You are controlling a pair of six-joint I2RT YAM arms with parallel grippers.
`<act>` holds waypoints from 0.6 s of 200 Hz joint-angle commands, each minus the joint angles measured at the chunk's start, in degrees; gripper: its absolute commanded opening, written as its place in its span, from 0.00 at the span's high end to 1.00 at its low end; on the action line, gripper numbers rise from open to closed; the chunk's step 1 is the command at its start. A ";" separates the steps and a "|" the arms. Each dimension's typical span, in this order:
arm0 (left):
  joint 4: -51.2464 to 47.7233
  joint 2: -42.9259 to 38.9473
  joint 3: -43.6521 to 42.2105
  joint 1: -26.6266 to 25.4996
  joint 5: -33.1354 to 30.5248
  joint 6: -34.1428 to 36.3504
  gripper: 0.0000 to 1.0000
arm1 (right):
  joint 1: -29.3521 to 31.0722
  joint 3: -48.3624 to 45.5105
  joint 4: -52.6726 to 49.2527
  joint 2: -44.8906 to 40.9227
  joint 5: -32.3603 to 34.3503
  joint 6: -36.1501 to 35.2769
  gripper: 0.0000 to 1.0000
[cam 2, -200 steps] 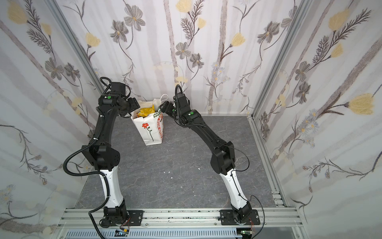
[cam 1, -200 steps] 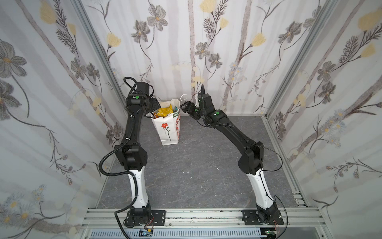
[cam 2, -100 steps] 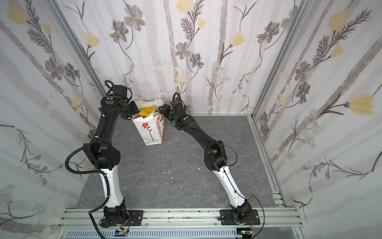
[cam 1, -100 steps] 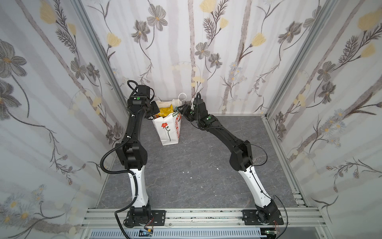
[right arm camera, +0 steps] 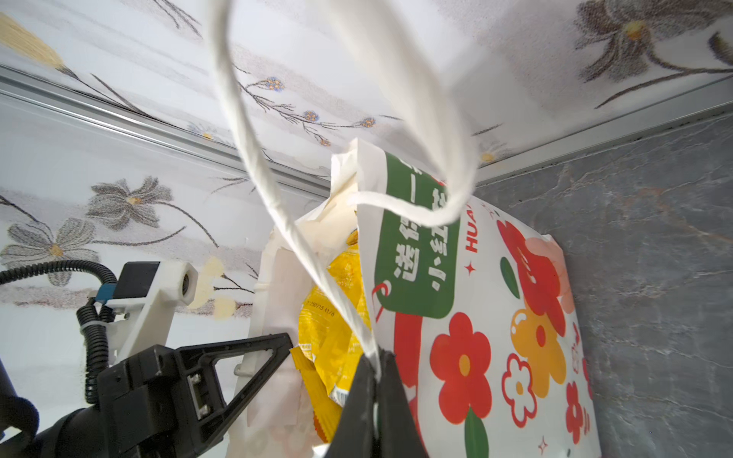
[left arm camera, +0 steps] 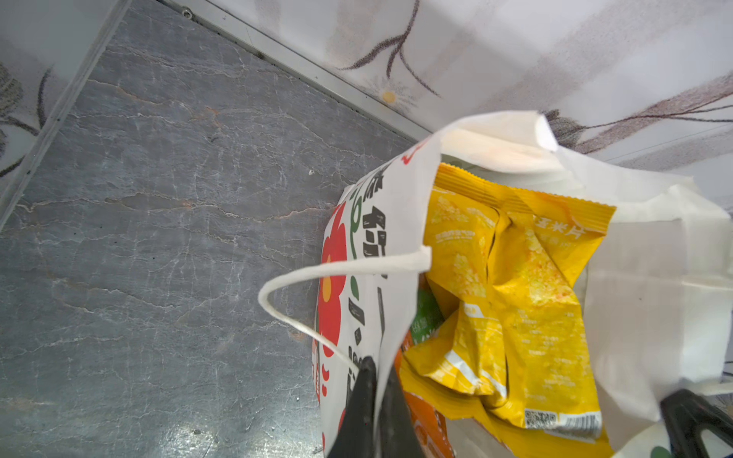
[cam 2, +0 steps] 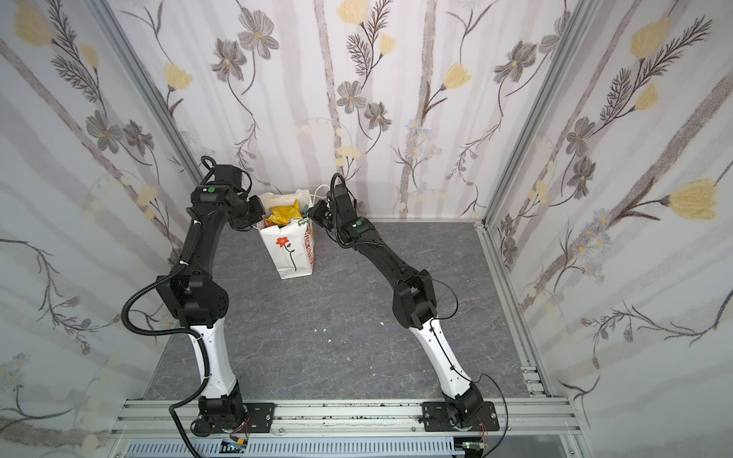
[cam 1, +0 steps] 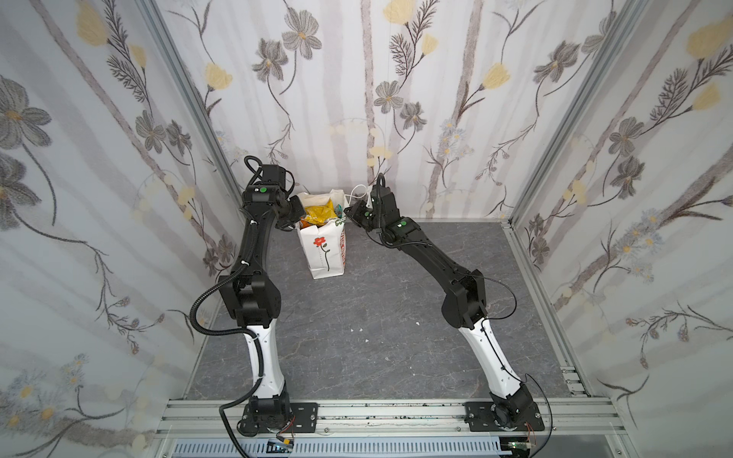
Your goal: Take the snacks out of the paper bag
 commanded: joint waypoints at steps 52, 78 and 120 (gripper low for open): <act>3.67 -6.43 -7.53 -3.79 9.50 -3.82 1.00 | -0.10 -18.74 -3.60 -18.14 1.75 -14.51 1.00; 4.52 -9.20 -12.07 -7.59 9.42 -5.55 1.00 | -0.92 -28.29 -5.05 -26.01 2.32 -17.21 1.00; 9.50 -16.15 -24.49 -15.57 8.55 -10.16 1.00 | -2.84 -49.06 -4.94 -41.92 3.11 -21.26 1.00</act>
